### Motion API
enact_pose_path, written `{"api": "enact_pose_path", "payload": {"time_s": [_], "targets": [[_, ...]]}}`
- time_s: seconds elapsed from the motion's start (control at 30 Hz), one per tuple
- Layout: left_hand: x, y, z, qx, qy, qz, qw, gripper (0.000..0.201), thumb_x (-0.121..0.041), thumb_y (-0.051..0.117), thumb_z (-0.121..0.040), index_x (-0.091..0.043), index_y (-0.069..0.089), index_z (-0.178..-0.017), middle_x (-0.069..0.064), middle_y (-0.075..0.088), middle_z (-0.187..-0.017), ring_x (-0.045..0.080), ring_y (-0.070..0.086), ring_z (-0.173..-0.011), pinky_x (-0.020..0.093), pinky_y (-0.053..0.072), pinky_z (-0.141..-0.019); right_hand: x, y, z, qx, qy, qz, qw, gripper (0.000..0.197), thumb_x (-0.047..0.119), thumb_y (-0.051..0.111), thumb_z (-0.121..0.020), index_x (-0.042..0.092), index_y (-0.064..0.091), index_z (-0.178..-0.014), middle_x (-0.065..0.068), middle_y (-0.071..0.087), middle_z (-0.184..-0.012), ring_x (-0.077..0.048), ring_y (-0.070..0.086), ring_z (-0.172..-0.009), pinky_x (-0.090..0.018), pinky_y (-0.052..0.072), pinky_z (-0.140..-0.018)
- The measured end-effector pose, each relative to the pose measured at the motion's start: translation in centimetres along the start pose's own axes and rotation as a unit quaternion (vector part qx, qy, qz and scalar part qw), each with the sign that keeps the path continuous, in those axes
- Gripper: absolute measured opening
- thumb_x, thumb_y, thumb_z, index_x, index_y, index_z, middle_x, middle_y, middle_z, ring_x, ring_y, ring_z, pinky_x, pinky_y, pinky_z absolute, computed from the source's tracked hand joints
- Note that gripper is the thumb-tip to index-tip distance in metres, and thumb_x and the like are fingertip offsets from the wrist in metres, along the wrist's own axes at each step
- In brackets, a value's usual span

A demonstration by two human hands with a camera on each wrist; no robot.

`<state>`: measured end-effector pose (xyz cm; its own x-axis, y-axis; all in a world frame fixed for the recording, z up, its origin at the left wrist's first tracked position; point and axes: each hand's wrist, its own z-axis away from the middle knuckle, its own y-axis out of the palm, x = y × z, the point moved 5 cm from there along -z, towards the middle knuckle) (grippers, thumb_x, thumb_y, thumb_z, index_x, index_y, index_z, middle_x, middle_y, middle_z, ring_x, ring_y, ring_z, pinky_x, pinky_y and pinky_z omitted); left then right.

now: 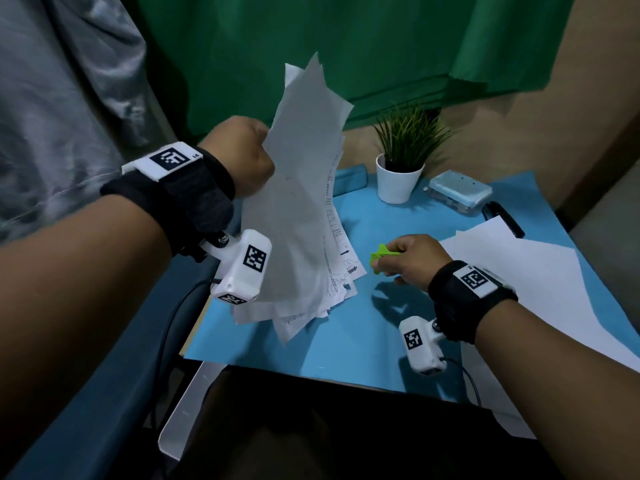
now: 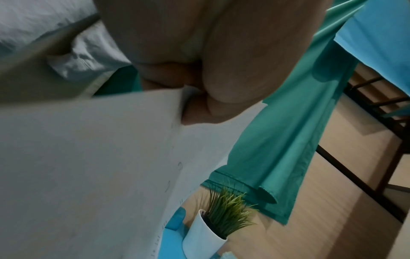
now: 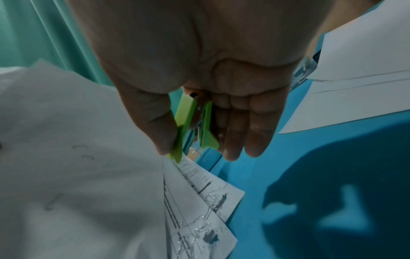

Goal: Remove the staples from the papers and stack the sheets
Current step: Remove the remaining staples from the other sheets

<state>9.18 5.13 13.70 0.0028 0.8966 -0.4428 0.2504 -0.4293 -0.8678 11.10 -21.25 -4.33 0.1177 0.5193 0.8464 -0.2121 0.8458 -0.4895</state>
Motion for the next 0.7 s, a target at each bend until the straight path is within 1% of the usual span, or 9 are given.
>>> {"api": "enact_pose_path", "payload": {"time_s": [0.07,0.13,0.23,0.3,0.4,0.47,0.53,0.6,0.7], "targets": [[-0.3,-0.4,-0.2,0.006,0.002,0.0,1.0,0.023,0.005,0.049,-0.077,0.012,0.063,-0.094,0.032,0.063,-0.088,0.035,0.061,-0.074,0.047,0.056,-0.074,0.7,0.0,0.1,-0.013,-0.029,0.007,0.999,0.022,0.027,0.084,-0.068,0.012,0.072,-0.079,-0.01,0.072,-0.081,-0.02,0.063,-0.071,-0.042,0.057,-0.073],[-0.6,-0.5,-0.1,0.016,0.002,0.001,1.0,0.027,0.001,0.049,-0.075,0.009,0.065,-0.096,0.033,0.067,-0.098,0.039,0.067,-0.083,0.051,0.058,-0.078,2.5,0.4,0.5,-0.013,-0.094,0.039,0.995,0.021,0.026,0.085,-0.068,0.016,0.07,-0.078,-0.001,0.066,-0.075,-0.017,0.058,-0.07,-0.032,0.051,-0.071],[-1.0,-0.4,0.0,0.019,0.011,0.007,1.0,0.029,0.0,0.048,-0.073,0.008,0.065,-0.096,0.032,0.068,-0.1,0.044,0.067,-0.091,0.051,0.058,-0.078,6.5,2.1,2.1,0.014,-0.207,0.121,0.971,0.026,0.024,0.084,-0.071,0.015,0.072,-0.092,0.001,0.065,-0.083,-0.017,0.059,-0.078,-0.026,0.046,-0.072],[-1.1,-0.3,-0.1,0.012,0.017,0.015,1.0,0.025,0.007,0.049,-0.076,0.005,0.066,-0.095,0.028,0.069,-0.096,0.04,0.067,-0.088,0.045,0.058,-0.076,9.1,3.3,2.9,0.033,-0.245,0.087,0.965,0.027,0.021,0.083,-0.071,0.014,0.072,-0.095,0.0,0.069,-0.087,-0.017,0.063,-0.081,-0.026,0.049,-0.075],[-1.6,-0.3,0.1,0.009,0.034,0.021,0.999,0.019,0.01,0.048,-0.078,-0.003,0.061,-0.082,0.014,0.066,-0.081,0.03,0.062,-0.078,0.029,0.046,-0.064,11.5,5.1,2.9,0.117,-0.185,-0.149,0.964,0.018,0.012,0.077,-0.074,0.014,0.071,-0.09,0.0,0.069,-0.082,-0.014,0.061,-0.076,-0.027,0.05,-0.078],[-1.6,-0.3,0.1,0.009,0.037,0.035,0.999,0.023,0.011,0.047,-0.078,-0.003,0.065,-0.085,0.014,0.07,-0.083,0.031,0.065,-0.079,0.029,0.047,-0.063,11.2,6.2,2.1,0.154,-0.099,-0.26,0.948,0.01,0.005,0.071,-0.08,0.014,0.067,-0.085,0.0,0.068,-0.08,-0.016,0.061,-0.081,-0.035,0.052,-0.086],[-1.4,-0.7,0.2,0.001,0.035,0.054,0.998,0.028,0.011,0.047,-0.077,0.0,0.068,-0.09,0.02,0.073,-0.09,0.034,0.069,-0.084,0.033,0.054,-0.071,10.1,6.2,1.0,0.121,-0.06,-0.22,0.966,0.009,0.006,0.069,-0.084,0.014,0.067,-0.081,0.0,0.067,-0.08,-0.02,0.061,-0.088,-0.039,0.052,-0.087],[-1.1,-0.9,0.3,0.0,0.04,0.057,0.998,0.026,0.012,0.047,-0.077,-0.002,0.067,-0.087,0.019,0.072,-0.088,0.032,0.068,-0.081,0.031,0.053,-0.068,10.2,5.4,0.3,0.074,-0.063,-0.207,0.973,0.006,0.009,0.07,-0.083,0.013,0.068,-0.081,-0.003,0.066,-0.082,-0.019,0.061,-0.088,-0.037,0.052,-0.08],[-1.0,-0.3,0.3,0.017,0.046,0.053,0.997,0.026,0.011,0.047,-0.077,-0.01,0.063,-0.081,0.011,0.066,-0.079,0.025,0.061,-0.072,0.023,0.042,-0.061,12.6,4.1,-0.1,0.078,-0.083,-0.373,0.921,0.004,0.008,0.062,-0.09,0.012,0.063,-0.091,-0.007,0.065,-0.093,-0.017,0.063,-0.091,-0.039,0.052,-0.084]]}}
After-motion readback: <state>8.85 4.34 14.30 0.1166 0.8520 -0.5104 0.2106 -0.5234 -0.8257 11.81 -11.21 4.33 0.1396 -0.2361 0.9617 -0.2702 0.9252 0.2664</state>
